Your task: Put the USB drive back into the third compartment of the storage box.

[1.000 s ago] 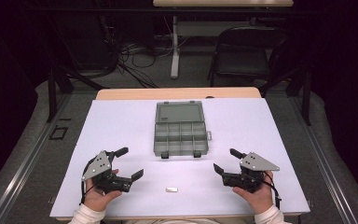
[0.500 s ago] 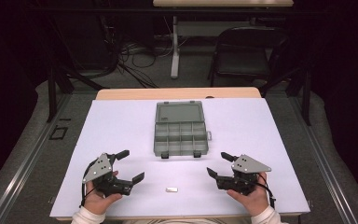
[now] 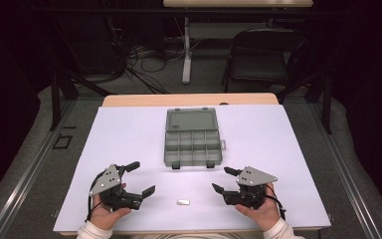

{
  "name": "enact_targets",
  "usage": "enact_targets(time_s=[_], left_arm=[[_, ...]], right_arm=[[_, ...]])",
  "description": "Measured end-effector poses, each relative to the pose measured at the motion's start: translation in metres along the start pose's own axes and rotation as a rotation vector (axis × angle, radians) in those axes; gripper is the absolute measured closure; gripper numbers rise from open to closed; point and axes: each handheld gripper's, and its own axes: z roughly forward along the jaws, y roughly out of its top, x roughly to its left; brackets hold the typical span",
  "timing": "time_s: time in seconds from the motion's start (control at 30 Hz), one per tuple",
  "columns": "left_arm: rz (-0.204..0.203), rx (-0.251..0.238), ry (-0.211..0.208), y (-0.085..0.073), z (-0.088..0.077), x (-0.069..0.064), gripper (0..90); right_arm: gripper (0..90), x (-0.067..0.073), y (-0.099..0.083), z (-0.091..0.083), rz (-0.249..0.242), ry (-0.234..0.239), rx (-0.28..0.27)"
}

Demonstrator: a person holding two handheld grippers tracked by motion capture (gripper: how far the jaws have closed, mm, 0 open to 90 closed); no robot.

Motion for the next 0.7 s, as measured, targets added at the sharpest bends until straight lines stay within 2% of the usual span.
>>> enact_targets(time_s=[0.03, 0.07, 0.27, 0.37, 0.47, 0.6, 0.63, 0.7], left_arm=[[0.0, 0.002, 0.005, 0.0, 0.0, 0.0, 4.1], [-0.001, 0.013, -0.009, 0.0, -0.002, 0.001, 4.6], [0.001, 0.012, 0.009, -0.001, -0.001, -0.001, 5.3], [0.004, 0.021, -0.002, -0.001, -0.001, 0.0, 5.4], [0.003, 0.022, 0.005, -0.001, -0.001, -0.001, 5.4], [0.001, 0.02, 0.008, -0.001, 0.0, 0.0, 5.4], [0.001, 0.017, 0.013, -0.001, 0.0, 0.0, 5.4], [0.002, 0.016, 0.017, -0.002, 0.0, 0.0, 5.4]], right_arm=[[32.6, 0.001, 0.0, 0.001, 0.0, 0.01, 0.003], [32.6, 0.002, 0.001, 0.003, -0.005, 0.032, 0.011], [32.7, 0.007, 0.005, 0.008, -0.005, 0.081, 0.021], [34.7, 0.006, 0.007, 0.011, -0.004, 0.105, 0.028], [34.7, 0.006, 0.013, 0.014, -0.036, 0.116, 0.058], [34.7, 0.007, 0.018, 0.017, -0.037, 0.132, 0.087], [34.7, 0.009, 0.022, 0.021, -0.048, 0.143, 0.118], [34.7, 0.01, 0.024, 0.024, -0.05, 0.154, 0.138]])
